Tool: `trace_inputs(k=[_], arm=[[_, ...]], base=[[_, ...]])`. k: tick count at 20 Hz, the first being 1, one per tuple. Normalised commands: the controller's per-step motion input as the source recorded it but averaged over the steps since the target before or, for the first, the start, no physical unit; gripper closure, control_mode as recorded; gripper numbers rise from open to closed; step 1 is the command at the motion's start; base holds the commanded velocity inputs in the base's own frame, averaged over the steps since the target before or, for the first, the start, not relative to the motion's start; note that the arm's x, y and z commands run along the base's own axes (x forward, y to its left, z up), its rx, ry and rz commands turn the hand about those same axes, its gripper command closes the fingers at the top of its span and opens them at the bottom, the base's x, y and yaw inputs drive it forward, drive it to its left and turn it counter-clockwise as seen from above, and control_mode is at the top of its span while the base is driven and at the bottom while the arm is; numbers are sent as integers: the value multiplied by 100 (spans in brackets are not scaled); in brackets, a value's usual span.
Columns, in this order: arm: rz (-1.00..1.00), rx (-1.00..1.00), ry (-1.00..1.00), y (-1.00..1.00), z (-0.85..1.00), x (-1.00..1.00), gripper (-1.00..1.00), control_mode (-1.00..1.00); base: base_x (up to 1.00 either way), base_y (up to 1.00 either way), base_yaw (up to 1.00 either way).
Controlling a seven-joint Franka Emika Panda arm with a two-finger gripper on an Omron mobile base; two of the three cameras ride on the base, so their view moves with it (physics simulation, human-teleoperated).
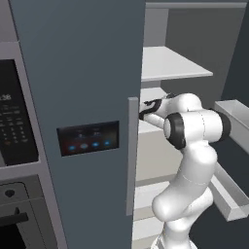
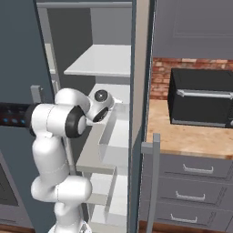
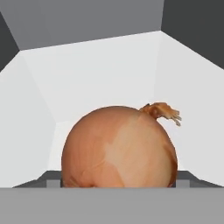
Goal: Place the liquor on the top shelf of the fridge to keep it out of children's reach, and place the onion and pear on lower shelves for easy access.
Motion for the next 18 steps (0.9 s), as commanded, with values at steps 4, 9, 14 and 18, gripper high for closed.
trace_inputs(k=[4, 9, 14, 18], arm=[[0, 0, 0, -4, -19, 38, -100, -100], [1, 0, 0, -1, 2, -11, -100, -100], [0, 0, 0, 0, 55, -85, -100, -100], [2, -3, 2, 0, 79, -98, -100, -100]], base=[[0, 0, 0], [0, 0, 0], [0, 0, 0], [0, 0, 0]])
